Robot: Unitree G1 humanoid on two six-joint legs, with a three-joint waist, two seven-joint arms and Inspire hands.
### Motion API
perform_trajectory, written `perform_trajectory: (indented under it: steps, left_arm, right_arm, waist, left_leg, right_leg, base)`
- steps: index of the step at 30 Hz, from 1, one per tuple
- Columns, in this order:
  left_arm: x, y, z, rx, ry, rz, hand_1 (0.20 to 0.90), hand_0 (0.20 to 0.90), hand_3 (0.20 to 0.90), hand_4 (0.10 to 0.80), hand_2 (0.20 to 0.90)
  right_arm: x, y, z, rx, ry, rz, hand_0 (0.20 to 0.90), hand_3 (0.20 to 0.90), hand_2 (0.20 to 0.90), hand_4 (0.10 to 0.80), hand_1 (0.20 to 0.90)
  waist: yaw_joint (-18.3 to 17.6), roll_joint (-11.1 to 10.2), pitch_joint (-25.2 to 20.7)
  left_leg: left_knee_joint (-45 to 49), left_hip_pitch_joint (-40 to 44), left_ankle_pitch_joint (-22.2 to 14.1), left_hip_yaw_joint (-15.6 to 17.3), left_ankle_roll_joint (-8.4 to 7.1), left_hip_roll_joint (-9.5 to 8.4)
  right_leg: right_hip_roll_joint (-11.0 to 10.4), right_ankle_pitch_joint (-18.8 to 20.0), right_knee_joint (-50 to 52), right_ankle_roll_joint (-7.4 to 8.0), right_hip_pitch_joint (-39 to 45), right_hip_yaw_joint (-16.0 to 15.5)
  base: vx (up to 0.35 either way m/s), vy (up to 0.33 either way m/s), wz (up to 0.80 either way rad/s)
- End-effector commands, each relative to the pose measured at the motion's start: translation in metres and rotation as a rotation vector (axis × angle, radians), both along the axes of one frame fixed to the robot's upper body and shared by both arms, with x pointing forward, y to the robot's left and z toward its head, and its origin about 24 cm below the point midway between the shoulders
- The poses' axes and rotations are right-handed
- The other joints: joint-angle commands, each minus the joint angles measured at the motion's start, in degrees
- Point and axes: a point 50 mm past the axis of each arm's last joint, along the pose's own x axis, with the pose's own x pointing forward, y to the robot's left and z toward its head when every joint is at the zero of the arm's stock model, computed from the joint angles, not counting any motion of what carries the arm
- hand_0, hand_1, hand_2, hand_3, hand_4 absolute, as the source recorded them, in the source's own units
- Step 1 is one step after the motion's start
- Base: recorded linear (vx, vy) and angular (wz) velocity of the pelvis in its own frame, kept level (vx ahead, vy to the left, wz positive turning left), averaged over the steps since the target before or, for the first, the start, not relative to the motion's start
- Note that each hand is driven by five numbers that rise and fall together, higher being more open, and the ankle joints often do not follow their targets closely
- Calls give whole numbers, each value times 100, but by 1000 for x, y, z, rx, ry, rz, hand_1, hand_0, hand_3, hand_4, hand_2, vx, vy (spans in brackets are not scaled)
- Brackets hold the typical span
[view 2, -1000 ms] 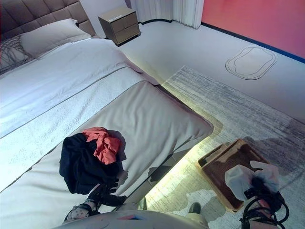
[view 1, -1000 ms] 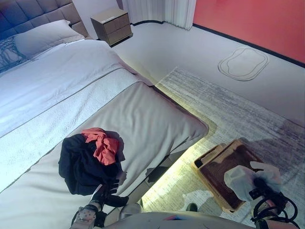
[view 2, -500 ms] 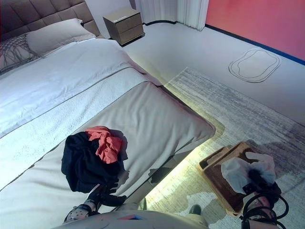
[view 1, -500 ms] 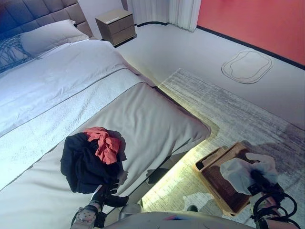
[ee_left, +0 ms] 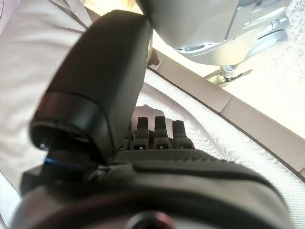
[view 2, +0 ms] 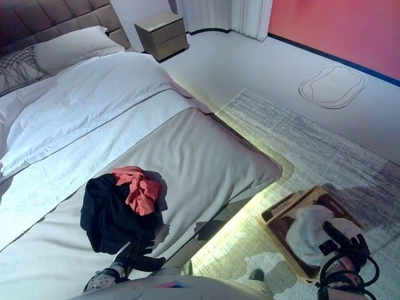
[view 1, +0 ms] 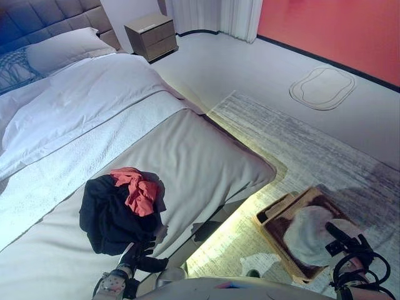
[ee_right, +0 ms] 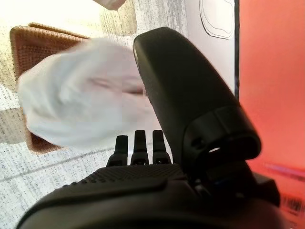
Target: Pick up the clothes from the bed and place them into the basket
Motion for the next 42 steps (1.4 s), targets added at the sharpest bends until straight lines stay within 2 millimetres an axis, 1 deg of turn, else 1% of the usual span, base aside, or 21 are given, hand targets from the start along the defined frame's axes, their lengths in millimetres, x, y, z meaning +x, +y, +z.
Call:
perform_trajectory:
  steps: [1,7,13,18,22,23,24,25,27,28,30,31,32,33,34,36,37,38,39,40,42]
  left_arm:
    - [17,8,7,18,-46,-43,900,900,900,800,900]
    - [19,8,8,18,-55,-44,900,900,900,800,900]
    - [19,7,8,19,-53,-44,900,900,900,800,900]
    - [20,6,8,16,-64,-31,900,900,900,800,900]
    - [20,3,7,14,-72,-16,900,900,900,800,900]
    - [19,3,7,13,-76,-8,900,900,900,800,900]
    - [19,1,7,13,-80,-10,900,900,900,800,900]
    - [19,0,7,13,-80,-12,900,900,900,800,900]
    - [20,3,8,13,-89,13,900,900,900,800,900]
    - [21,3,8,12,-88,12,900,900,900,800,900]
    - [23,6,9,10,-88,36,900,900,900,800,900]
    - [20,8,8,11,-80,39,900,900,900,800,900]
    - [19,8,8,12,-74,35,900,900,900,800,900]
    - [15,8,7,15,-58,18,900,900,900,800,900]
    - [14,8,6,19,-49,7,900,900,900,800,900]
    - [15,8,6,30,-37,0,900,900,900,800,900]
    - [16,8,5,34,-34,6,900,900,900,800,900]
    - [14,8,4,40,-30,20,900,900,900,800,900]
    - [13,8,4,41,-30,25,900,900,900,800,900]
    - [11,8,4,38,-39,42,900,900,900,800,900]
    - [12,9,5,32,-56,58,900,900,900,800,900]
  right_arm:
    - [31,-33,43,-165,-123,0,900,900,900,800,900]
    - [30,-31,40,-152,-122,5,900,900,900,800,900]
    - [25,-24,31,-124,-99,18,900,900,900,800,900]
    - [23,-15,22,-100,-69,82,900,900,900,800,900]
    - [29,5,10,-86,-6,250,900,900,900,800,900]
    - [31,14,6,-93,27,330,900,900,900,800,900]
    - [36,29,1,-113,61,443,900,900,900,800,900]
    - [37,32,0,-114,70,470,900,900,900,800,900]
    - [49,54,-4,-147,116,670,900,900,900,800,900]
    - [52,57,-4,-148,112,685,900,900,900,800,900]
    - [67,74,-2,-171,114,809,900,900,900,800,900]
    - [73,81,-1,-189,114,862,900,900,900,800,900]
    - [75,85,-1,-198,117,890,900,900,900,800,900]
    - [79,93,0,-225,120,941,900,900,900,800,900]
    - [80,96,1,-241,117,964,900,900,900,800,900]
    - [84,99,6,-290,120,1039,900,900,900,800,900]
    - [87,102,8,-318,120,1079,900,900,900,800,900]
    - [94,108,12,-369,120,1158,900,900,900,800,900]
    - [96,109,13,-383,124,1179,900,900,900,800,900]
    - [100,115,16,-425,135,1240,900,900,900,800,900]
    - [103,119,18,-457,145,1292,900,900,900,800,900]
  waist:
    - [79,-178,-132]
    - [59,-174,-123]
    - [68,-205,-169]
    - [110,-219,-181]
    - [207,-239,-180]
    - [252,-248,-182]
    - [350,-276,-181]
    - [367,-284,-191]
    - [563,-311,-186]
    - [607,-310,-177]
    - [817,-287,-147]
    - [900,-269,-143]
    - [909,-266,-145]
    - [904,-286,-148]
    - [851,-330,-158]
    - [724,-400,-133]
    - [685,-411,-131]
    - [644,-394,-144]
    - [647,-383,-154]
    - [671,-350,-184]
    - [677,-334,-215]
  left_leg:
    - [-146,-152,-32,-214,-32,-220]
    - [-147,-142,-52,-212,-30,-228]
    - [-147,-127,-84,-217,-28,-229]
    - [-147,-115,-79,-237,-33,-227]
    - [-147,-143,-38,-315,-41,-230]
    - [-147,-147,-31,-357,-41,-237]
    - [-147,-159,-20,-455,-40,-253]
    - [-147,-175,-13,-479,-41,-256]
    - [-147,-237,50,-686,-89,-244]
    - [-147,-263,79,-734,-101,-239]
    - [-146,-402,196,-917,-146,-221]
    - [-144,-465,246,-907,-174,-187]
    - [-118,-500,266,-795,-191,-148]
    - [5,-593,298,-355,-222,-48]
    - [88,-573,210,-30,-300,66]
    - [506,-736,133,666,-287,229]
    - [559,-776,99,807,-255,257]
    - [412,-728,111,838,-192,156]
    - [371,-727,140,837,-186,135]
    - [236,-671,174,803,-124,57]
    - [87,-559,156,777,-26,-39]
  right_leg:
    - [13,-218,268,119,96,-23]
    - [13,-205,259,128,85,-11]
    - [28,-198,219,138,116,-32]
    - [53,-226,235,124,151,-61]
    - [74,-276,272,91,182,-115]
    - [81,-299,283,78,198,-140]
    - [86,-328,271,65,241,-200]
    - [87,-332,267,63,239,-216]
    - [129,-441,288,5,309,-338]
    - [141,-468,302,-17,323,-367]
    - [201,-586,348,-110,371,-505]
    - [224,-637,370,-141,394,-597]
    - [225,-651,375,-148,407,-676]
    - [191,-632,358,-143,452,-923]
    - [181,-694,318,-105,525,-1011]
    - [54,-585,342,-78,504,-1371]
    - [-13,-585,446,-56,466,-1482]
    - [-102,-623,648,-5,364,-1474]
    - [-121,-627,687,14,362,-1468]
    - [-191,-652,849,67,365,-1453]
    - [-299,-639,1049,138,334,-1439]
  base:
    - [0,0,0]
    - [0,0,0]
    - [0,0,0]
    - [-36,15,6]
    - [-65,18,11]
    - [-71,-10,19]
    - [-67,-15,24]
    - [-68,-34,30]
    - [-55,-41,33]
    - [-61,-28,29]
    - [-67,4,45]
    - [-54,31,53]
    - [-67,79,45]
    - [-10,65,53]
    - [-37,92,59]
    - [-76,153,101]
    - [-54,294,163]
    - [7,250,137]
    - [72,290,111]
    - [79,196,45]
    - [105,219,24]
